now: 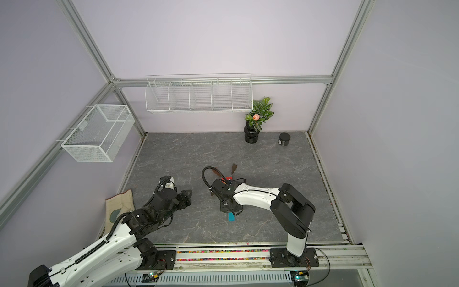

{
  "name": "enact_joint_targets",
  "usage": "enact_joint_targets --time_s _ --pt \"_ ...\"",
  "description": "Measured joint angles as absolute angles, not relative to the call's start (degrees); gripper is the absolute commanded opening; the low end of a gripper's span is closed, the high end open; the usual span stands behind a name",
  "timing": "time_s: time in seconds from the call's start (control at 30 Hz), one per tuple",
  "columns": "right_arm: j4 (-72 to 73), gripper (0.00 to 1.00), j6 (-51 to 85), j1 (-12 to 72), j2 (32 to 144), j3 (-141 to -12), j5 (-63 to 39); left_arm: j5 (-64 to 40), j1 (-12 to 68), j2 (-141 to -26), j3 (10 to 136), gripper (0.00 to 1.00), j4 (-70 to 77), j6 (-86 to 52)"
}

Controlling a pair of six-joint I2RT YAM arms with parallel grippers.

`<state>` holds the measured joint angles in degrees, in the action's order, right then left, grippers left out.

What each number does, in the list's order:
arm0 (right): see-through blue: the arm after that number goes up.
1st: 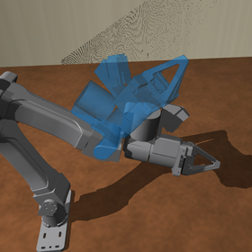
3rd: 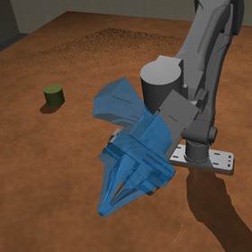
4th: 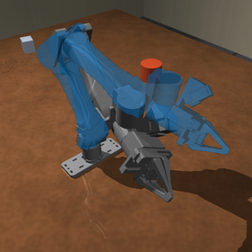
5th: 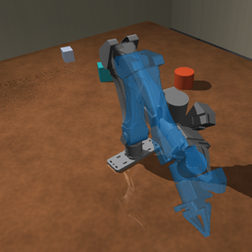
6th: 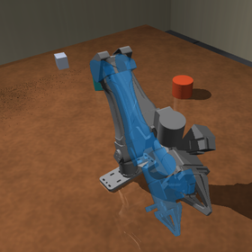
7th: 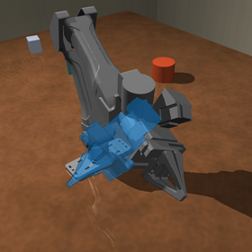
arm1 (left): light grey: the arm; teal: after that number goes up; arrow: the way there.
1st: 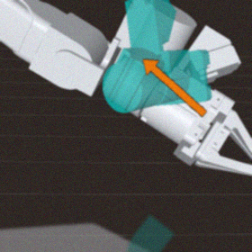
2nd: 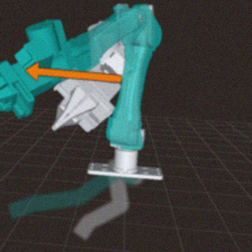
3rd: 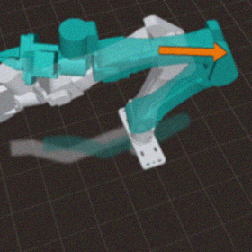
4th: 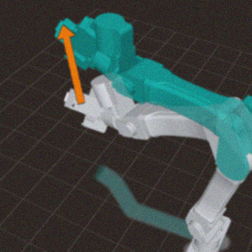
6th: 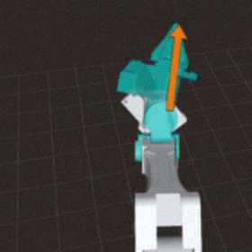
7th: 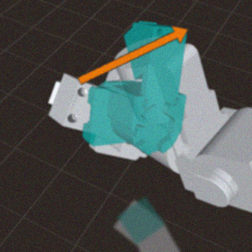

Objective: Assemble a small pinwheel with building blocks
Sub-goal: Assemble the building block at the center of the board.

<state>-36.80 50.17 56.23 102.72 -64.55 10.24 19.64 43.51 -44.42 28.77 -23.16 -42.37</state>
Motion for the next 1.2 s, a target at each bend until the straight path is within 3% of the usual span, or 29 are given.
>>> enact_joint_targets --time_s 1.2 --pt "-36.8 0.48 48.7 54.9 103.2 -64.5 10.2 19.5 43.5 -44.9 28.7 0.78 -23.0 -42.5"
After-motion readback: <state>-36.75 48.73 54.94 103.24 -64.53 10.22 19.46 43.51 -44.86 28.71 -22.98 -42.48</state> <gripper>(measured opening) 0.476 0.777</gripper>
